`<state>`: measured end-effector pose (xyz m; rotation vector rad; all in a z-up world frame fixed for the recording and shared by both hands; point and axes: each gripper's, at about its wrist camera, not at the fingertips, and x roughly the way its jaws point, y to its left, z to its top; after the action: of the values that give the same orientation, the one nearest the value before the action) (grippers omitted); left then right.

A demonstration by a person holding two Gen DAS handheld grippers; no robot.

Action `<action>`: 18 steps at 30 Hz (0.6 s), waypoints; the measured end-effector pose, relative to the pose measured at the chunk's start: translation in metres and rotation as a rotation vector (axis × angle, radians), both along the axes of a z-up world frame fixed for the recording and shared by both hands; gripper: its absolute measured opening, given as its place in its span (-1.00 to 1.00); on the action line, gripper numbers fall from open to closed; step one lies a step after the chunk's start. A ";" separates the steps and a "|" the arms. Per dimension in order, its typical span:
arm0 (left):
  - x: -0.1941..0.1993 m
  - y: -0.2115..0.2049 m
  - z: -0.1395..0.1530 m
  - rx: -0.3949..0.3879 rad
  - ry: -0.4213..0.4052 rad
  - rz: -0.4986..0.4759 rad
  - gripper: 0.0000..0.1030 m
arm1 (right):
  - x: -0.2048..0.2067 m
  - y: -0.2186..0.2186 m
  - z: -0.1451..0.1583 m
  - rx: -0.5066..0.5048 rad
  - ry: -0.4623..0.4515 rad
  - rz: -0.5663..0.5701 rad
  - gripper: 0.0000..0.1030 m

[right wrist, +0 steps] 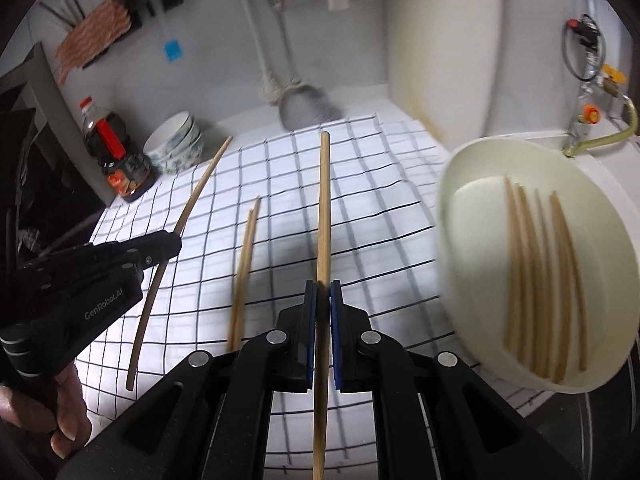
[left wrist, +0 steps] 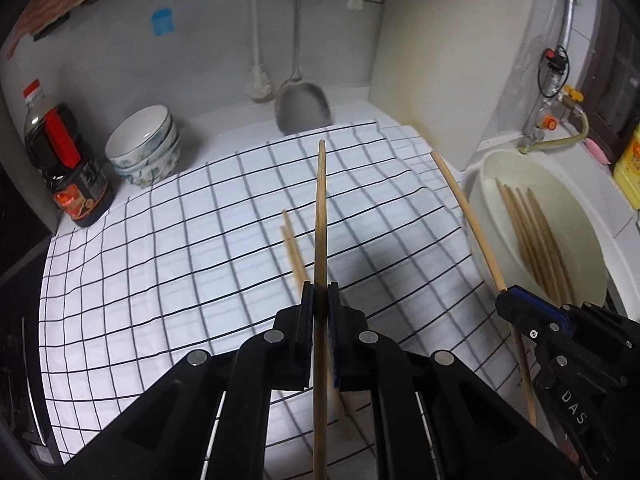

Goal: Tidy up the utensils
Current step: 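Carry the held chopsticks with both tools over the white basin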

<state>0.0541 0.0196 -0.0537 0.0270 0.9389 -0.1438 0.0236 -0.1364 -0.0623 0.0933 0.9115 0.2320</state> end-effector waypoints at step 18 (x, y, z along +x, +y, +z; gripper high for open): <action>0.011 -0.154 0.026 -0.069 -0.008 -0.283 -0.86 | -0.027 -0.158 0.026 0.002 -0.051 -0.288 -0.87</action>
<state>0.0647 -0.1342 -0.0282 0.0968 0.9183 -0.4375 -0.0034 -0.2942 -0.0359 0.2179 0.8358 -0.0326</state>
